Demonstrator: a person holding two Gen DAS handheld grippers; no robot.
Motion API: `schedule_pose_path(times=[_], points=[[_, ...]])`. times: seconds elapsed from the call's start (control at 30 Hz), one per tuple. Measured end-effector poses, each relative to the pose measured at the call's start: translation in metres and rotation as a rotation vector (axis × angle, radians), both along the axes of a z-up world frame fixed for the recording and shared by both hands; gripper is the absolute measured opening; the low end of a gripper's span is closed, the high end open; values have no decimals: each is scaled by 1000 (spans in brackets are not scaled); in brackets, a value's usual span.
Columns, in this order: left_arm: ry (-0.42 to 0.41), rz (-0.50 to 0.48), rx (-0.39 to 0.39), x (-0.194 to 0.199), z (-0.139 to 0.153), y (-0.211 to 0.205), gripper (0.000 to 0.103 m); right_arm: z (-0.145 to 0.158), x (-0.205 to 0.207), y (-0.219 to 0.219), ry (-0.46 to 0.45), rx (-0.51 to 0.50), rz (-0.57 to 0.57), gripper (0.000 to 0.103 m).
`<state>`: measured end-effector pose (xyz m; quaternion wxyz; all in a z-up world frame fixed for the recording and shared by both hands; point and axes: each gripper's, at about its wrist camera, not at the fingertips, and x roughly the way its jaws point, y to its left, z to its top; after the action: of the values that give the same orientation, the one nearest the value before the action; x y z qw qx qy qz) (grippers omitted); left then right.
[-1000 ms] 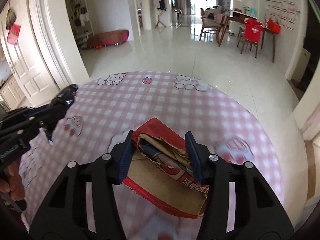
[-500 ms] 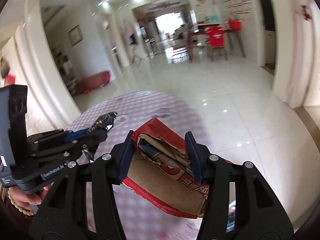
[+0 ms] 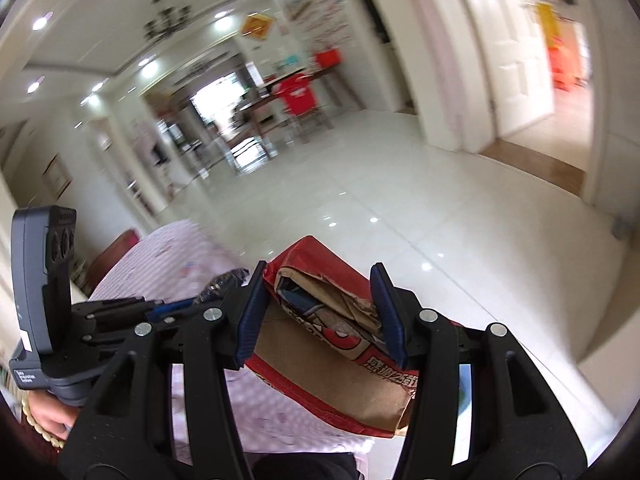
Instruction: Collect trash
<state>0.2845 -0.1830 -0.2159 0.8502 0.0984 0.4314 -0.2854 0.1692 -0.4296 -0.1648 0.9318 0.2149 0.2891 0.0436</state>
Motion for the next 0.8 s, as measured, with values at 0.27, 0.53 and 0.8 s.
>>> schedule_pose_path(times=[0.27,0.53,0.8], points=[[67,-60,31,13,-45,-66,46,-32,-18,-58,34,56,-116,50],[69,10,71,20,-55,-61,74,-53,-5,-75,67,99,-112,51],[25,130,100,31,-39,-29,77,-62,18,-59,90,130,-77,51]])
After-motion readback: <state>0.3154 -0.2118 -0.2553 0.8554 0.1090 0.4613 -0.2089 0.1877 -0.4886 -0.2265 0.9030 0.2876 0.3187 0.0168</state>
